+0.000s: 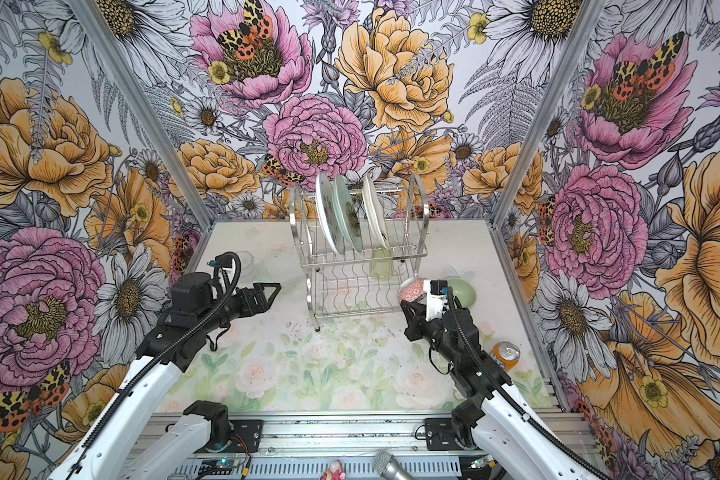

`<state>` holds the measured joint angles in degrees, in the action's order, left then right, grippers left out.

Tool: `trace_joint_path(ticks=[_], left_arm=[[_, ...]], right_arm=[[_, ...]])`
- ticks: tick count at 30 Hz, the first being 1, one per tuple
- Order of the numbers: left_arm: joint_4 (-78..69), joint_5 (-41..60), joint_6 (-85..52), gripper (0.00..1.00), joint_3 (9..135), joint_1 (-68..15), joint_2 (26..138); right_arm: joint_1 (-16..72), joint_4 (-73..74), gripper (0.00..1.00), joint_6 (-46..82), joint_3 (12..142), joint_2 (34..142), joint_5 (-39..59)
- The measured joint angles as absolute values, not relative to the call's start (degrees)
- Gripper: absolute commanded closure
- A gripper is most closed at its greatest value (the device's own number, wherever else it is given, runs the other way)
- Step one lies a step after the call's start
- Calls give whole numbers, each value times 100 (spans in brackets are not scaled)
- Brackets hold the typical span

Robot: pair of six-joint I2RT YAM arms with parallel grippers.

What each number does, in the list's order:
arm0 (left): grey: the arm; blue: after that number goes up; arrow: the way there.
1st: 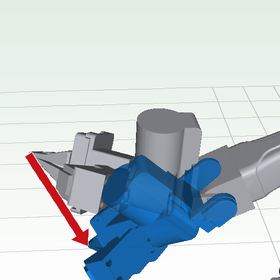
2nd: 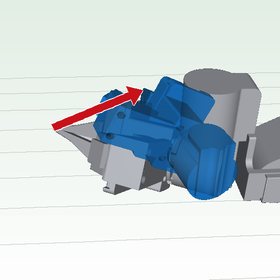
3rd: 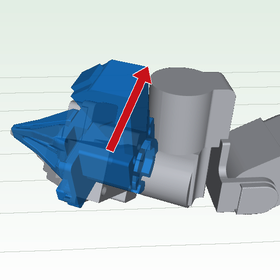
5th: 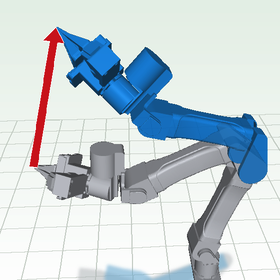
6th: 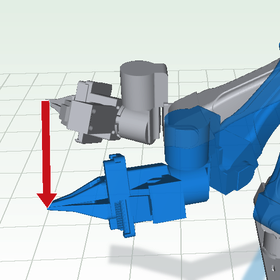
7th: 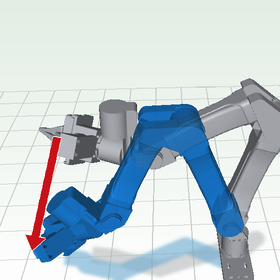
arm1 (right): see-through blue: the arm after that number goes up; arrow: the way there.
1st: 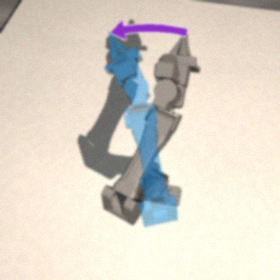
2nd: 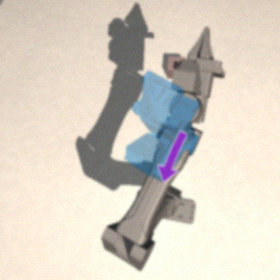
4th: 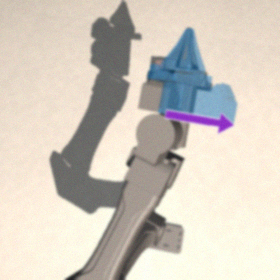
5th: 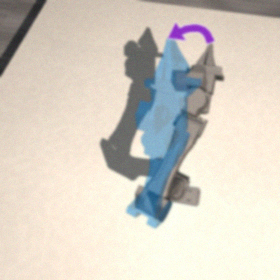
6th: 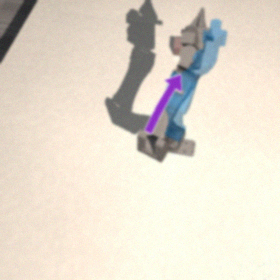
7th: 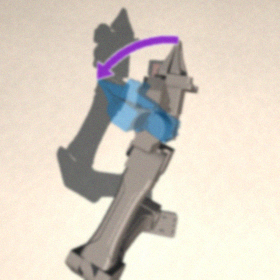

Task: Unload the mixed dishes from the dish rack
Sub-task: 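Carry the patterned bowl with the right gripper toward the pale green bowl, then lower the patterned bowl onto the pale green bowl with the right gripper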

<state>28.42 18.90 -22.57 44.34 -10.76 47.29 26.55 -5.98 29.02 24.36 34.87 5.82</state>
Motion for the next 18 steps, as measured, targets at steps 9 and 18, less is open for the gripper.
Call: trace_joint_path(ticks=[9,18], left_arm=[[2838,1892,-2263,1,4436,-1076,4390],[2836,1892,-2259,1,4480,-1076,4407]], right_arm=[[2547,-1142,100,2934,2591,3538,1],[2397,-1288,100,2974,2993,3616,-242]])
